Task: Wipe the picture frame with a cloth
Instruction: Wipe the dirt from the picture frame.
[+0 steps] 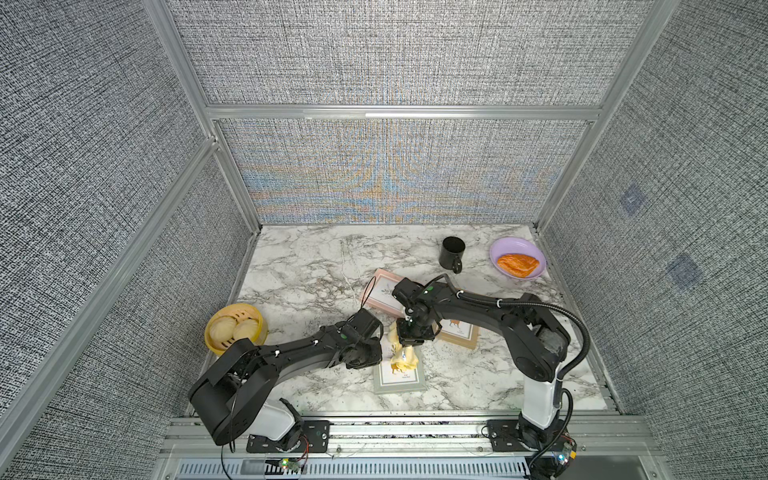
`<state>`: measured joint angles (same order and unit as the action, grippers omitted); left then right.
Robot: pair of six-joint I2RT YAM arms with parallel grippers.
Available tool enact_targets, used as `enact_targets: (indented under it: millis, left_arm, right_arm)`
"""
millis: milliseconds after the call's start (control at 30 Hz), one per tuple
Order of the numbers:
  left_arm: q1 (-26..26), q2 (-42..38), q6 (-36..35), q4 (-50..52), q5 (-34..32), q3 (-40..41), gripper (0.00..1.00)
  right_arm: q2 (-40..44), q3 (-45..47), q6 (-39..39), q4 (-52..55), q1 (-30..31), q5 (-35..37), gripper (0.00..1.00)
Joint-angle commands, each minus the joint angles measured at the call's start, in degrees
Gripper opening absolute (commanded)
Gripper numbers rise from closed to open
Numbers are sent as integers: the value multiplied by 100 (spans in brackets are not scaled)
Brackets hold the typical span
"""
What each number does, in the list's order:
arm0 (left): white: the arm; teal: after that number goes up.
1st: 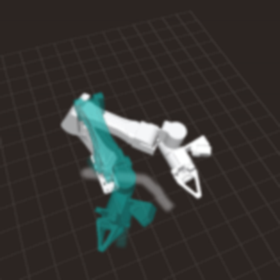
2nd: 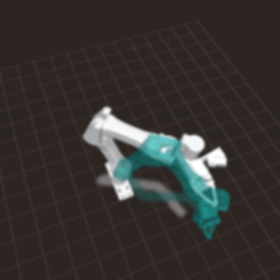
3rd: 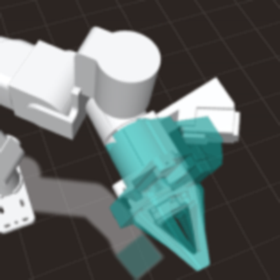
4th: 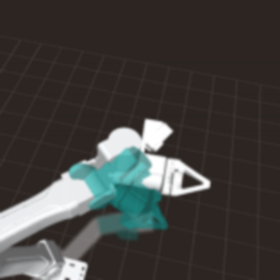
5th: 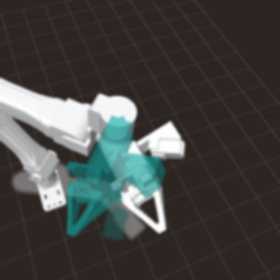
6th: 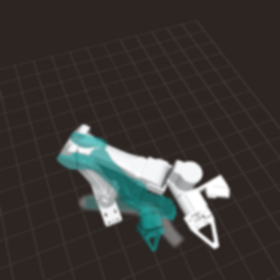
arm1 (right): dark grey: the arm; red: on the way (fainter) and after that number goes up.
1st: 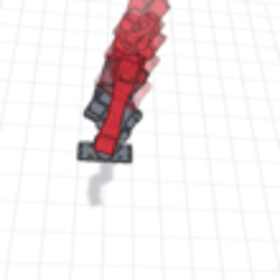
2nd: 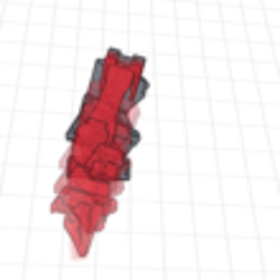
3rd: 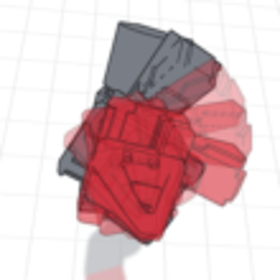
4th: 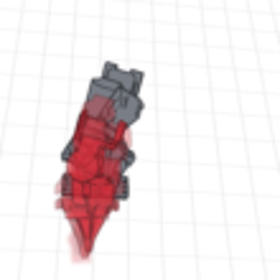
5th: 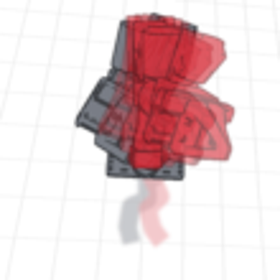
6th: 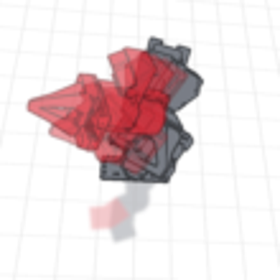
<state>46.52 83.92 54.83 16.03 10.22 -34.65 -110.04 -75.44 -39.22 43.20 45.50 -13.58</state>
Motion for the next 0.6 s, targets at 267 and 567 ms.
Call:
enact_targets:
  millis: [267, 567]
  left_arm:
    - [50, 551, -7, 1809, 16, 260, 0]
    - [50, 595, -12, 1801, 15, 240, 0]
  right_arm:
    - [-461, -356, 91, 217, 656, -460, 0]
    - [-513, -285, -34, 423, 870, -553, 0]
